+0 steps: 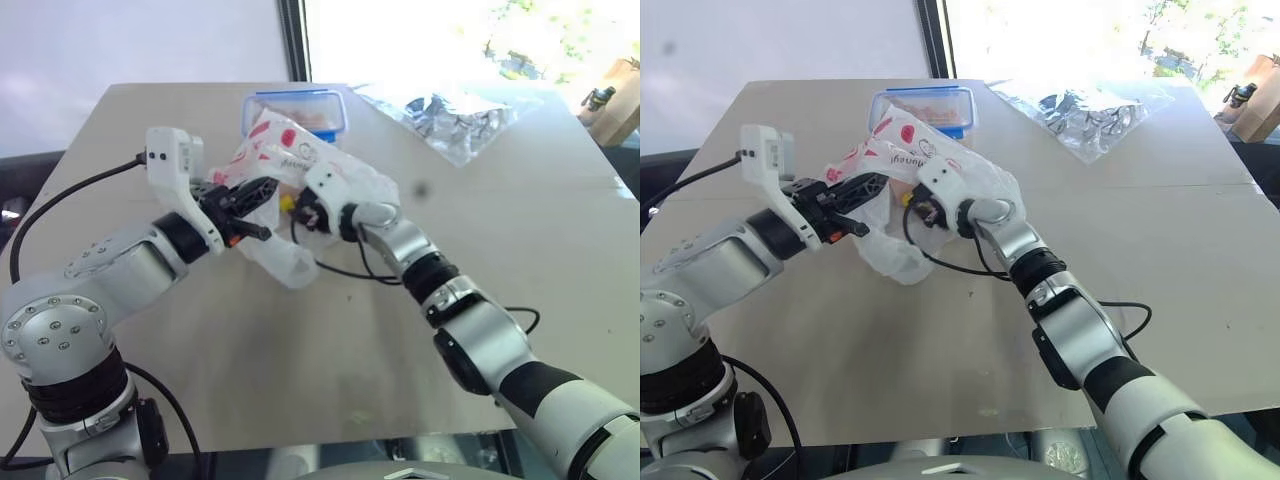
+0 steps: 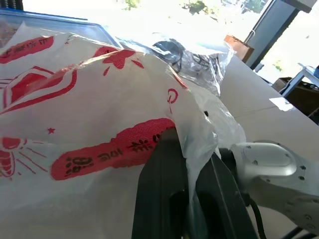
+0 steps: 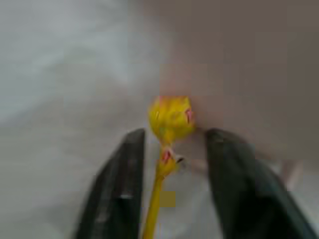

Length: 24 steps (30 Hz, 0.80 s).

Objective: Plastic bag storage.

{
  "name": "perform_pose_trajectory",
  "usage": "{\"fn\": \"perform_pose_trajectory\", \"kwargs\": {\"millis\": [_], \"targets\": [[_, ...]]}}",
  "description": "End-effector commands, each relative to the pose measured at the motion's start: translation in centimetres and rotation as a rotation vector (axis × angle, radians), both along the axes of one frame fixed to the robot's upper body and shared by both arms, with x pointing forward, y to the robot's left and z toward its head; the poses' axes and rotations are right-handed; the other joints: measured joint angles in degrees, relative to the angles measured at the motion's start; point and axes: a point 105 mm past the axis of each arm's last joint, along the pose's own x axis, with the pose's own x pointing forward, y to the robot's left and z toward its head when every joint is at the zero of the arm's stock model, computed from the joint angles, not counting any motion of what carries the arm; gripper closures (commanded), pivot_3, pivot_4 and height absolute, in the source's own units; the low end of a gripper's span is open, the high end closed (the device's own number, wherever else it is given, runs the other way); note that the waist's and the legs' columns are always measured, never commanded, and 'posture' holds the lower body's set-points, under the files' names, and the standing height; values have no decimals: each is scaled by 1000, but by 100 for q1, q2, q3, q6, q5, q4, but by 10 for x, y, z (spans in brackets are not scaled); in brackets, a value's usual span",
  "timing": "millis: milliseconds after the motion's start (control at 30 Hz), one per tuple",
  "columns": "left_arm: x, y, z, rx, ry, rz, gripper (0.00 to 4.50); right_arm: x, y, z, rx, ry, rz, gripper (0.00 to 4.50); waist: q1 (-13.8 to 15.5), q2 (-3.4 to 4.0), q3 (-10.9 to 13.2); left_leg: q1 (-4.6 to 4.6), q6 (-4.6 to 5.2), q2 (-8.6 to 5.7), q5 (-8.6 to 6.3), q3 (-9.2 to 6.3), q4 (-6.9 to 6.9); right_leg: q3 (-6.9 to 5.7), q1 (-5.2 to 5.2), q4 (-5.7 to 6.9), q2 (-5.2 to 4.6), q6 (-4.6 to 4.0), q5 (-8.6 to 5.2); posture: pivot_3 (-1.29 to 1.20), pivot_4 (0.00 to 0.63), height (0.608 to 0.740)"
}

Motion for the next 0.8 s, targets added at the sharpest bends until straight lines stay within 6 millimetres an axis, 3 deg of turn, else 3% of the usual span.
{"fn": "perform_pose_trajectory", "kwargs": {"millis": [33,167,333,367,433,633,800], "targets": [[7,12,6,-30,-22,73,4500,-23,5,31,78,-30,167,1259,15,1,1,0,0,0,0,0,0,0,-1,0,0,0,0,0,150,740],[13,19,4,-56,-15,117,4500,-36,-16,44,131,-21,184,1259,99,0,0,-3,0,-1,0,-4,0,-2,1,-1,-6,0,0,0,150,740],[18,29,-1,-64,-13,142,4500,-50,-59,68,137,-121,145,1259,147,1,1,-3,0,-2,0,1,0,1,-6,3,-5,0,0,0,150,740],[19,29,-2,-66,-13,137,4500,-55,-67,72,128,-149,142,714,148,1,1,-4,0,-2,0,1,-2,-2,-8,3,-3,0,0,0,150,740],[20,26,-1,-73,-29,103,4500,-68,-82,80,94,-207,134,71,151,1,1,-4,0,-2,0,1,-3,-3,-8,3,-3,0,0,0,150,740],[22,16,3,-45,-94,50,4500,-93,-123,97,44,-298,8,71,151,1,1,-3,0,-2,0,4,-13,1,-8,-3,-3,0,0,0,150,740],[22,6,6,-7,-158,9,4500,-75,-158,83,-48,-324,-252,71,149,0,0,-2,1,-3,0,6,-12,5,-7,-4,-2,0,0,0,150,740]]}}
